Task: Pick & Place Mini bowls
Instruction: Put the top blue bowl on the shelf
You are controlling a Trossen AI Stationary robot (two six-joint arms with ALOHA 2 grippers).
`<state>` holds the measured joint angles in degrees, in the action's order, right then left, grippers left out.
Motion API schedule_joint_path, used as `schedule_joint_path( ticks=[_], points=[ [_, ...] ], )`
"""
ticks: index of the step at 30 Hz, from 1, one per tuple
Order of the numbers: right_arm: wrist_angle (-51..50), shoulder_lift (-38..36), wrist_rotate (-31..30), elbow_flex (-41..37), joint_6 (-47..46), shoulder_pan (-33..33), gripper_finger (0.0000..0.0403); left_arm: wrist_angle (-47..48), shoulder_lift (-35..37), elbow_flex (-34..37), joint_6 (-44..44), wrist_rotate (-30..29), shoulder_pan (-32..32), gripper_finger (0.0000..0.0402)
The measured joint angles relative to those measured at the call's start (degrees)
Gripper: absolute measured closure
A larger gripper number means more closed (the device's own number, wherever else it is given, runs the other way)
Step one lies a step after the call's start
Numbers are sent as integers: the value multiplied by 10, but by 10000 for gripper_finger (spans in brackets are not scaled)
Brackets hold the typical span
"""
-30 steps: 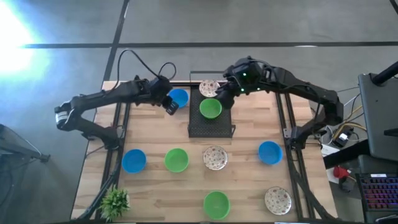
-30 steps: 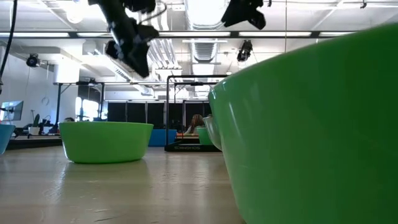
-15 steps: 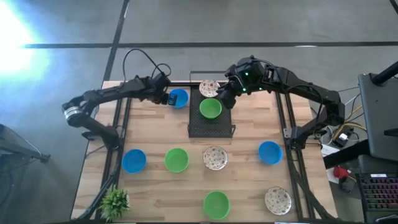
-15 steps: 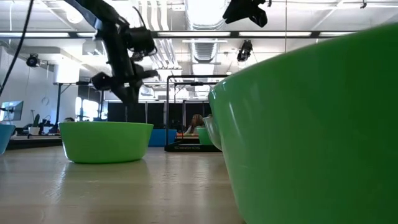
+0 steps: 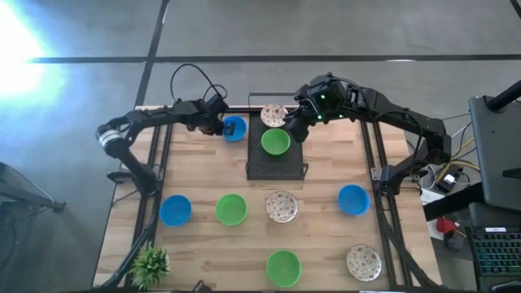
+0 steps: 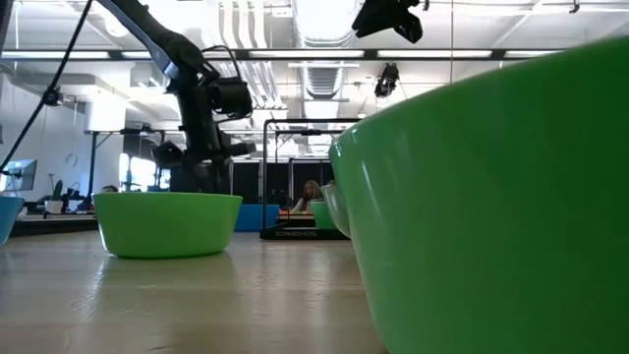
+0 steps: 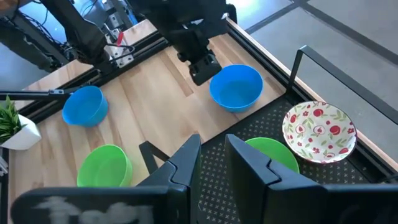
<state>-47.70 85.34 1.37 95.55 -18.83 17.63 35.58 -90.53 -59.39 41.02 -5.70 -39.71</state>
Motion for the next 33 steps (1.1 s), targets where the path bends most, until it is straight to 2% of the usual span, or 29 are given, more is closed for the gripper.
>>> schedule_joint_path(
  ticks=[15,33],
  points=[
    [0,0,0,0,4,0,339,-34,-28,6,37,6,-3,335],
    [0,0,0,0,10,0,339,-38,-16,6,45,14,-3,335]
  ],
)
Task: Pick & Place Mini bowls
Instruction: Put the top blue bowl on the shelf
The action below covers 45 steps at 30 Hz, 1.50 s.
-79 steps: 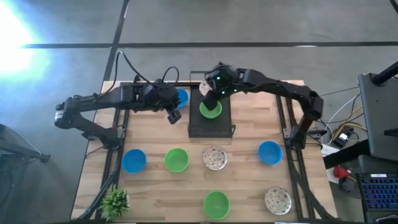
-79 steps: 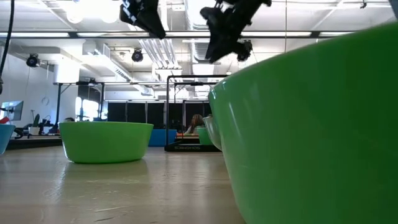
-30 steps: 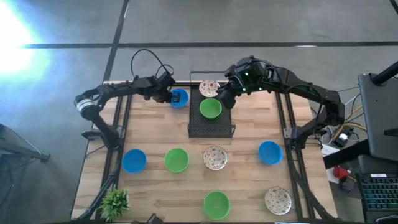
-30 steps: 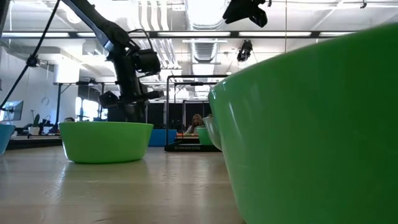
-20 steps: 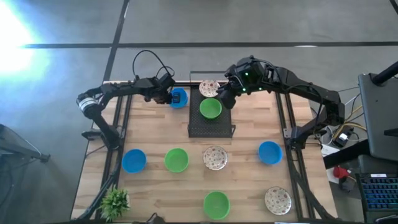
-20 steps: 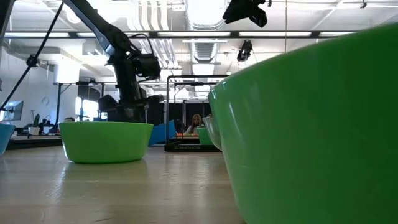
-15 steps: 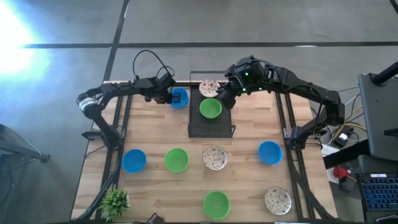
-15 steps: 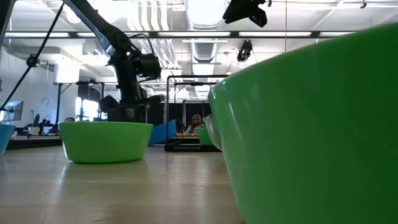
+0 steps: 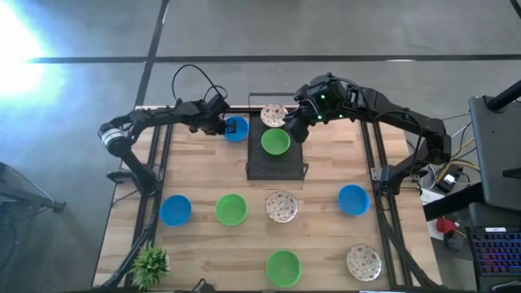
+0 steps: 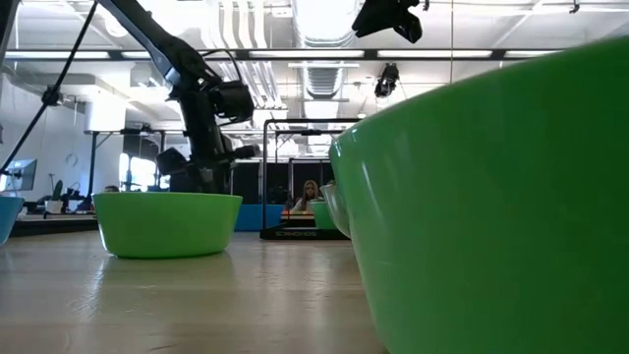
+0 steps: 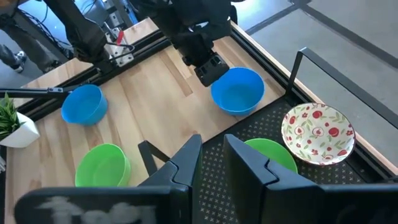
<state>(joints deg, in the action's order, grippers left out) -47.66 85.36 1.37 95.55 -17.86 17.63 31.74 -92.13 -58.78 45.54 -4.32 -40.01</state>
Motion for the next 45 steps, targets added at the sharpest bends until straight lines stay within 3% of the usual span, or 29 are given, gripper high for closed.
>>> schedule_joint_path(
  ticks=[14,20,25,45],
  points=[
    [0,0,0,0,1,0,339,-33,-40,0,11,-6,3,336],
    [0,0,0,0,1,0,339,-35,-41,0,-10,-6,3,391],
    [0,0,0,0,1,0,339,-36,-40,0,-11,-1,3,399],
    [-1,0,0,0,5,0,339,-38,98,-21,-112,21,35,401]
  ],
)
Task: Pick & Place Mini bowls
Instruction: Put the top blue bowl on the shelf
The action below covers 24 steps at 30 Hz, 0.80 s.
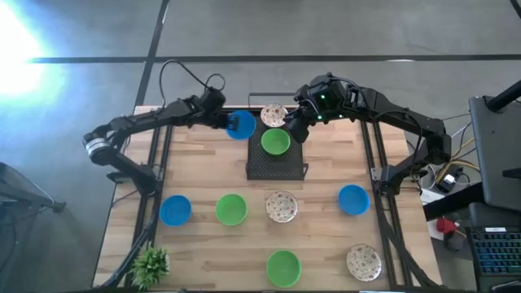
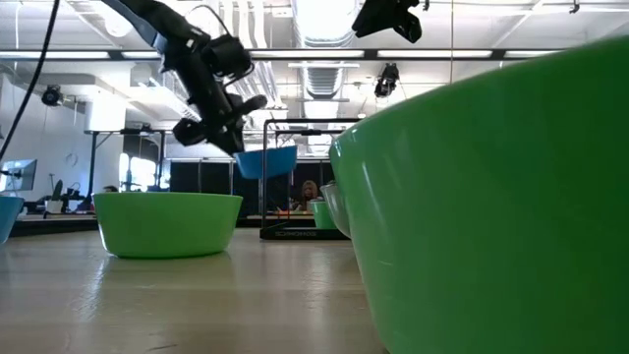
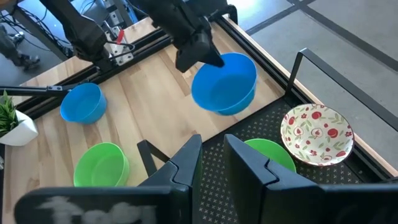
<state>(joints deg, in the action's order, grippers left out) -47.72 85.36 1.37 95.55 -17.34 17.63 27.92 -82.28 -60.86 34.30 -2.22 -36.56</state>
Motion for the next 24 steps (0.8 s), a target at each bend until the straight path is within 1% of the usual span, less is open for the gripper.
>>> schedule_joint_path(
  ticks=[12,20,24],
  points=[
    [0,0,0,0,0,0,339,-14,-21,-55,-31,-1,77,401],
    [0,0,0,0,0,0,339,-30,-75,-84,-41,-2,118,401],
    [0,0,0,0,-3,0,339,-28,-99,-100,-62,-1,132,401]
  ],
)
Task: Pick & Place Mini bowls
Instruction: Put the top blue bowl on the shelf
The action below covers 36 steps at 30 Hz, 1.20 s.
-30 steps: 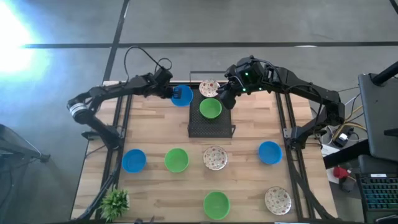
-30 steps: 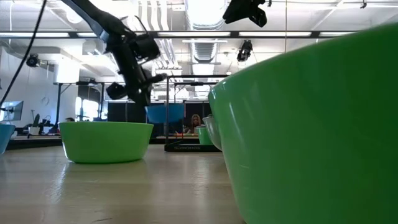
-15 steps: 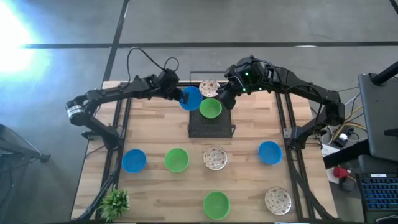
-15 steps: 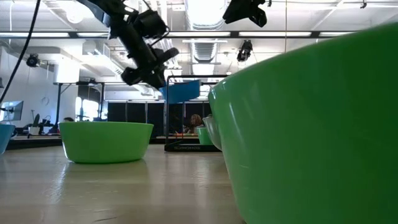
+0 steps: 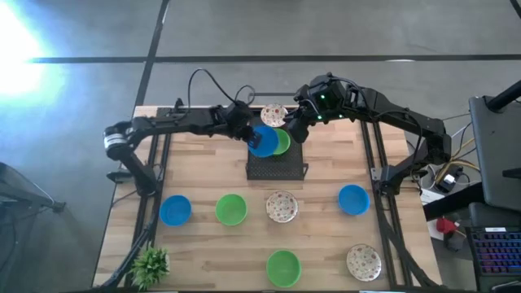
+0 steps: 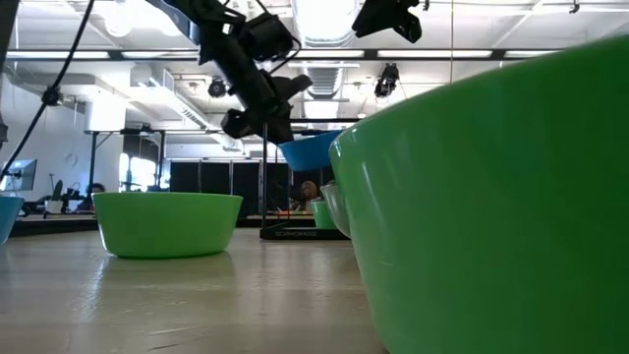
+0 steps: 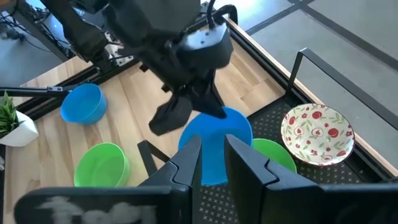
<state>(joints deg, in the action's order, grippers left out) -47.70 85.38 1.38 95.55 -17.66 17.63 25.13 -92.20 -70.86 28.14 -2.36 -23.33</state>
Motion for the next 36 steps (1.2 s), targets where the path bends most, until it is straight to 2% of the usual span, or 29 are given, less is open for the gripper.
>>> schedule_joint_path(
  ticks=[6,19,29,36],
  points=[
    [0,0,0,0,-2,0,339,9,-8,-6,-53,14,6,401],
    [1,0,0,0,-1,0,339,-32,-39,-5,-69,8,33,401],
    [1,0,0,0,-1,0,339,-29,-87,-49,-110,21,53,401],
    [1,0,0,0,-2,0,339,19,-129,-101,-133,52,57,402]
  ],
)
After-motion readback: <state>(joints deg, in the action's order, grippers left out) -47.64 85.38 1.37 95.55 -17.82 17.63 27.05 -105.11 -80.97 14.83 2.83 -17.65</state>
